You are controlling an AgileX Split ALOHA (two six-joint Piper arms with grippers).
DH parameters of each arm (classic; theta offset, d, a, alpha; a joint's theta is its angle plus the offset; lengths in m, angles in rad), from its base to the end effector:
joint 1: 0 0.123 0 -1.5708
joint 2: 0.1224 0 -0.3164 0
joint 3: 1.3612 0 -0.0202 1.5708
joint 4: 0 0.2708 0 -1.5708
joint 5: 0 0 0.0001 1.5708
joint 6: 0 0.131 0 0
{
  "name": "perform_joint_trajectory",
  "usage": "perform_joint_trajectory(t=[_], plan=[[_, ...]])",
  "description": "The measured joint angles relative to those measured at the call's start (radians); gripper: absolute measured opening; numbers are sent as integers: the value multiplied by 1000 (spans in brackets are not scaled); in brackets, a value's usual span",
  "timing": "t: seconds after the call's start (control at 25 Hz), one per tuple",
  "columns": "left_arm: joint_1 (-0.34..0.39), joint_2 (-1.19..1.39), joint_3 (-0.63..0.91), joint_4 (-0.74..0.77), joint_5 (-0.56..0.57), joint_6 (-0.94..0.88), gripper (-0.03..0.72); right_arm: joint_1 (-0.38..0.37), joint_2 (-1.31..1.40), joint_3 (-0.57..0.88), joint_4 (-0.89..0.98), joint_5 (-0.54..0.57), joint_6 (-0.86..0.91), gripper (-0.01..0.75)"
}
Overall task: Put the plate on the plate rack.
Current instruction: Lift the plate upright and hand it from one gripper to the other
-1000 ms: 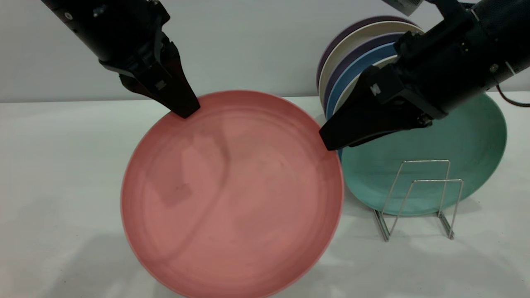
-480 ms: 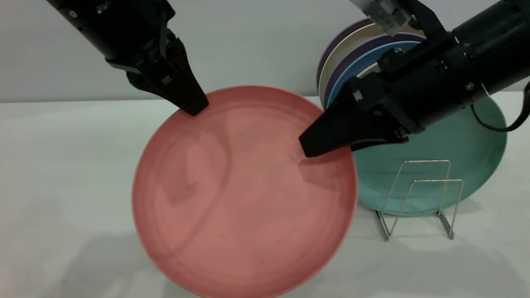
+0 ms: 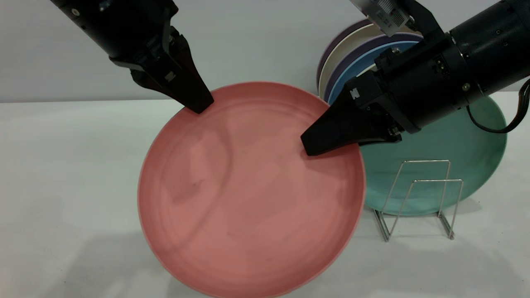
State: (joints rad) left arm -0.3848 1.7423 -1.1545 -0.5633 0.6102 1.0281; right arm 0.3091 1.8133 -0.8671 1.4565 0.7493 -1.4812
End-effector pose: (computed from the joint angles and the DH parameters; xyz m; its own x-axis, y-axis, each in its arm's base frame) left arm 0.3581 -0.1883 0.2063 -0.4163 0.7059 -0.5731 0.8449 0.5332 0.0431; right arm 0.3159 0.1940 0.1475 -0.7423 -0.2880 -0.6051 -0.6415 0.5664 0.5174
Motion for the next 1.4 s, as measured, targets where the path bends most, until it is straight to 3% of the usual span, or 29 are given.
perform_joint_trajectory(t=[0.08, 0.16, 0.44, 0.56, 0.64, 0.88, 1.0, 1.2, 1.4], plan=[[0, -1, 0, -4, 5, 0, 12, 0, 0, 0, -1, -24, 0, 86], [-1, -1, 0, -17, 7, 0, 13, 0, 1, 0, -8, -42, 0, 54], [-1, -1, 1, -27, 14, 0, 21, 0, 1, 0, -27, -47, 1, 52], [-1, -1, 1, -26, 30, -3, 68, 0, 1, 0, -37, -47, 1, 52], [-1, -1, 1, -25, 45, -3, 146, 0, 1, 0, -47, -42, 1, 52], [-1, -1, 1, -21, 84, -19, 547, 0, 1, 0, -76, -32, -1, 52], [1, -1, 1, 32, 96, -66, 661, 0, 1, 0, -111, -32, 1, 52], [2, -1, 1, 199, 154, -221, 673, 0, 1, 0, -157, -37, 16, 52], [2, -1, 1, 383, 174, -424, 589, 0, 1, -3, -210, -50, 40, 52]])
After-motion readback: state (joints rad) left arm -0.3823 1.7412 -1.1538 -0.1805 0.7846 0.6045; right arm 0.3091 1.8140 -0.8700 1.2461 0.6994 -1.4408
